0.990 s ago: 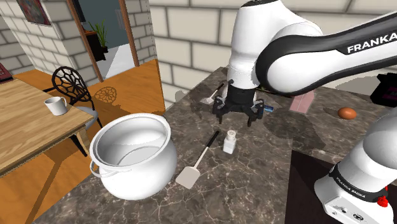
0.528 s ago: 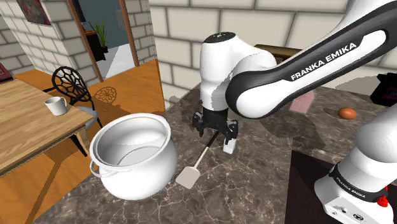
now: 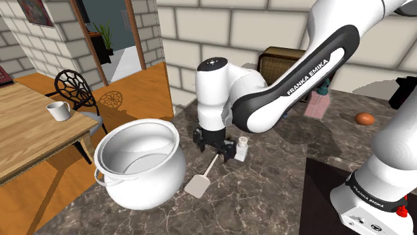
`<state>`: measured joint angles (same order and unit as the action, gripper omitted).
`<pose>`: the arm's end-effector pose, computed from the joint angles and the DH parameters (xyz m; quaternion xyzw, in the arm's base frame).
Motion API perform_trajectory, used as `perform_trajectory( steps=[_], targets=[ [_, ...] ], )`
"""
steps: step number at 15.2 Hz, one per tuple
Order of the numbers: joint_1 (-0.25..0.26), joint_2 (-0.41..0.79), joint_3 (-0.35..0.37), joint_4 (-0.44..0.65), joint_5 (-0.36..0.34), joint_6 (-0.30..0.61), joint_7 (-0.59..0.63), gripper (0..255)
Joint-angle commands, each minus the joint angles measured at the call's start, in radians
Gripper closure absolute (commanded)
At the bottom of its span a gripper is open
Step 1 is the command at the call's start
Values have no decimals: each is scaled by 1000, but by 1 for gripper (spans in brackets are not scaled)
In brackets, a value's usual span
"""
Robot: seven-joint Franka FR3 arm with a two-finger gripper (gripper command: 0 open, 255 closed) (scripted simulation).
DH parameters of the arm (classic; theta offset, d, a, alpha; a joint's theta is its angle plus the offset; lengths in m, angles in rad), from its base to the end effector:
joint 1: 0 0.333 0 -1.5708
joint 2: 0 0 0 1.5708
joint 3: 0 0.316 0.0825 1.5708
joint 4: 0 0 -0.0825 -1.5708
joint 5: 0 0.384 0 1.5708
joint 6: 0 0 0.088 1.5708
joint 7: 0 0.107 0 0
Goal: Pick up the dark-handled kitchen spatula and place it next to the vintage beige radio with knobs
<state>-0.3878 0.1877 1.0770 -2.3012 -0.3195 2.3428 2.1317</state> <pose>0.4008 0.3251 0.3048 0.8196 -0.5721 0.0268 0.0190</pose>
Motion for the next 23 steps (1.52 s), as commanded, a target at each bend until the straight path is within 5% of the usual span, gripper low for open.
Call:
perform_trajectory(
  steps=[1,10,11,20,23],
  targets=[
    [22,33,-26,-4,-47,18,33,0],
    [39,57,-47,-7,-78,32,55,0],
    [39,57,-47,-7,-78,32,55,255],
    [39,57,-47,-7,-78,32,55,255],
    [4,10,-7,-3,-15,7,9,255]
  ],
)
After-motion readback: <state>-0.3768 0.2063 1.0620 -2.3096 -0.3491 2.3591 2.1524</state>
